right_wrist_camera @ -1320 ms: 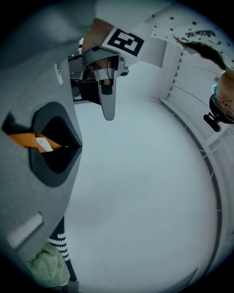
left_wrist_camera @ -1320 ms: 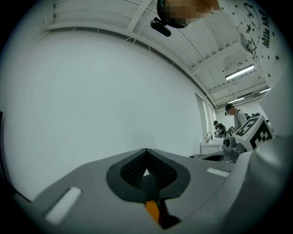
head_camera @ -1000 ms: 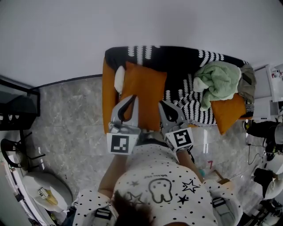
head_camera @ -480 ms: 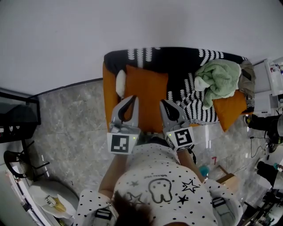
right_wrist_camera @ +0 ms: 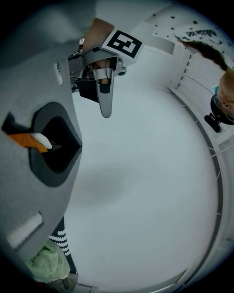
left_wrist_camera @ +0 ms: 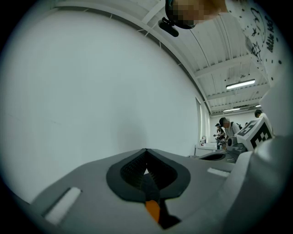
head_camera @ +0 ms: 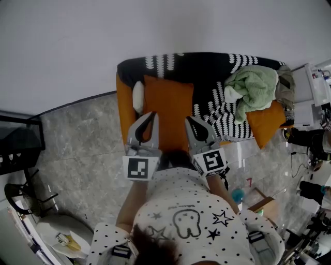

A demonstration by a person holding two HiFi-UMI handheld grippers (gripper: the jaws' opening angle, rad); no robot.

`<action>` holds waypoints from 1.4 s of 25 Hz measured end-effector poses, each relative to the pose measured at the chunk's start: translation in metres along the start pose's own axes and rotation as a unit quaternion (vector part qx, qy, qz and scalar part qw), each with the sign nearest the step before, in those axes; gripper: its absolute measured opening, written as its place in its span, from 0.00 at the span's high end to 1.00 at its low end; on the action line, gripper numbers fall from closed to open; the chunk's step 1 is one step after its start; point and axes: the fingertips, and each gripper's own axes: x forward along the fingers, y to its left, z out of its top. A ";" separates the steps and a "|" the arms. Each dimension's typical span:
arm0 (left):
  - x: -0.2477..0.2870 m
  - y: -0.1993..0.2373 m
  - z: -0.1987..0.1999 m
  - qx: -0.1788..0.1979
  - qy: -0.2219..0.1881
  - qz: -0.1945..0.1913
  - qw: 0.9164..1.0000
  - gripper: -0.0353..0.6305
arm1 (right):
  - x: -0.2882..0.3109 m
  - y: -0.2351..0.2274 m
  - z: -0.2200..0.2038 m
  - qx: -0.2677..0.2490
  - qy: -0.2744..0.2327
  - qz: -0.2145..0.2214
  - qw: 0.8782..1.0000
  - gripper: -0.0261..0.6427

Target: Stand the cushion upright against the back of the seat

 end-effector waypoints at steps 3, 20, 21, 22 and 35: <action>-0.001 -0.001 -0.001 -0.007 0.001 0.007 1.000 0.94 | 0.001 0.001 0.000 -0.005 0.002 0.010 1.000 0.96; 0.024 -0.007 -0.003 0.001 0.011 0.044 0.999 0.94 | 0.015 -0.032 0.005 0.000 -0.006 0.039 0.999 0.96; 0.025 -0.007 -0.003 0.002 0.010 0.045 0.999 0.94 | 0.015 -0.034 0.006 0.000 -0.007 0.039 0.999 0.96; 0.026 -0.007 -0.002 0.002 0.010 0.046 0.999 0.94 | 0.016 -0.036 0.006 0.001 -0.008 0.040 0.999 0.96; 0.049 0.012 -0.020 0.026 0.019 0.060 0.998 0.94 | 0.028 -0.058 0.008 -0.002 -0.012 0.027 1.000 0.96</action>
